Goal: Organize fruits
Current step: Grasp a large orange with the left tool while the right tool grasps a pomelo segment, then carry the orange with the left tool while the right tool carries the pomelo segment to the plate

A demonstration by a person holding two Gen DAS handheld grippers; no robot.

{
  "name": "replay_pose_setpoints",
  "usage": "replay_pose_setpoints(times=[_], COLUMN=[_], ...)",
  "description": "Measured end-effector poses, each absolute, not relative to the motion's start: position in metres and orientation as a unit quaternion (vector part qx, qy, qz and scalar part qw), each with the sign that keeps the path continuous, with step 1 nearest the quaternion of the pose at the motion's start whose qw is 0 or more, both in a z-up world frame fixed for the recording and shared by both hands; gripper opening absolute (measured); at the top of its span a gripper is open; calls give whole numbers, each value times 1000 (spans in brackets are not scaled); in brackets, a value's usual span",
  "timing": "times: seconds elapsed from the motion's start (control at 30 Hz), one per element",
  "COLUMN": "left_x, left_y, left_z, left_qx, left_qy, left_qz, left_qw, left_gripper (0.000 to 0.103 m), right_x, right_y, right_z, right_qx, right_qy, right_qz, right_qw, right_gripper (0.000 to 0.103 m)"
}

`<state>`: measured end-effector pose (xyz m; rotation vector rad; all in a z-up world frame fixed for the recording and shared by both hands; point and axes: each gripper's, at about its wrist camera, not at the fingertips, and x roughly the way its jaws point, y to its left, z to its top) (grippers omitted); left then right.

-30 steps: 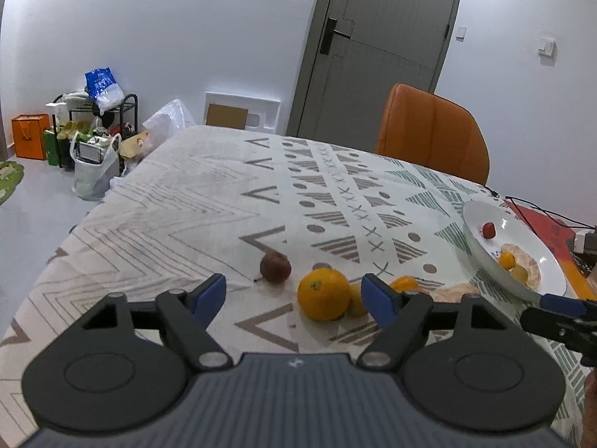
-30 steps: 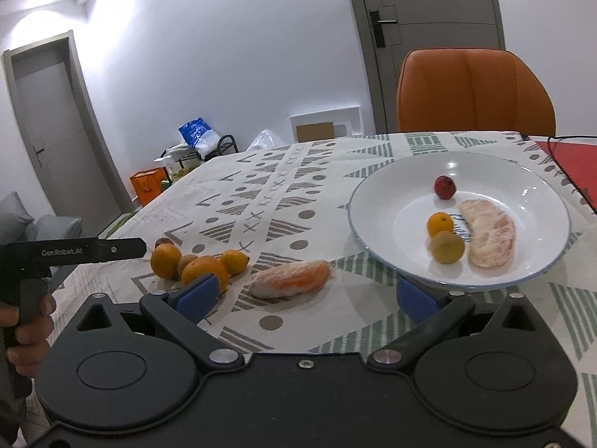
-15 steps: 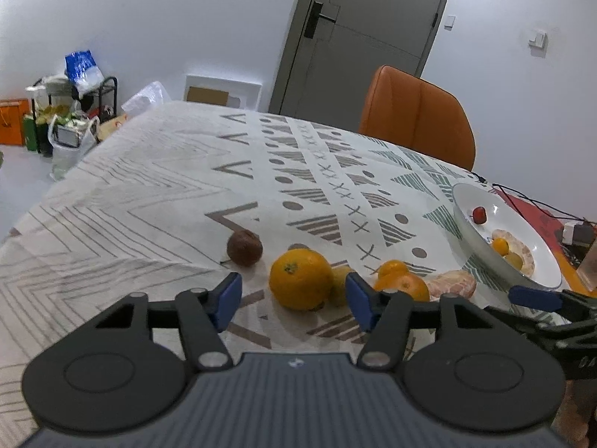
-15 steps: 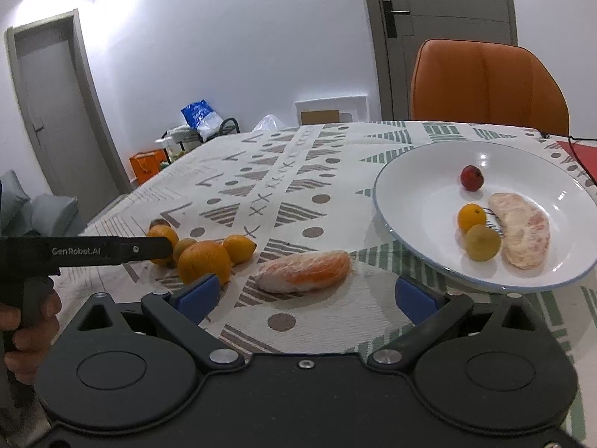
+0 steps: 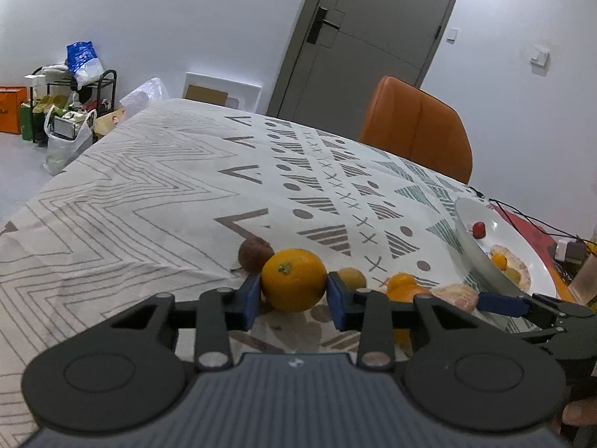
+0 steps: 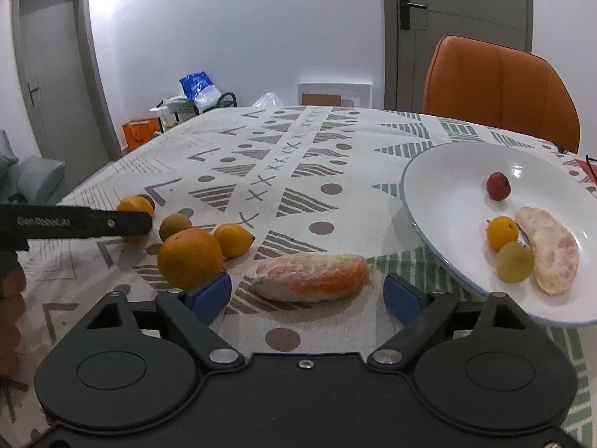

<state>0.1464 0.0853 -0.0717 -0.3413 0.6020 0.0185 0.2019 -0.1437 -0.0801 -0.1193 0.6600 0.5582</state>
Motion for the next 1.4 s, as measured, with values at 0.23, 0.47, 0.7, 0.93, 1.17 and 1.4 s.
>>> replay_pose_setpoints(times=[0.23, 0.47, 0.7, 0.93, 1.17, 1.4], left_x=[145, 143, 148, 156, 172, 192], left_y=[90, 79, 54, 15, -20, -48], left_z=[-67, -53, -35, -22, -22, -20], left_qx=[-168, -152, -138, -112, -101, -87], left_qy=[292, 280, 267, 260, 265, 270], left_qz=[16, 13, -9, -45, -70, -87], left_qw=[942, 948, 954, 958, 956, 955], left_gripper=[36, 36, 36, 36, 36, 36], right_x=[204, 196, 188, 190, 197, 206], right_y=[-133, -147, -179, -224, -261, -285], right_z=[-80, -66, -36, -30, -34, -36], right_qx=[-93, -61, -35, -12, -4, 7], right_qy=[309, 299, 259, 247, 244, 242], right_qz=[266, 274, 257, 213, 184, 174], right_qw=[908, 912, 930, 945, 952, 954], right_gripper=[65, 64, 64, 64, 65, 65])
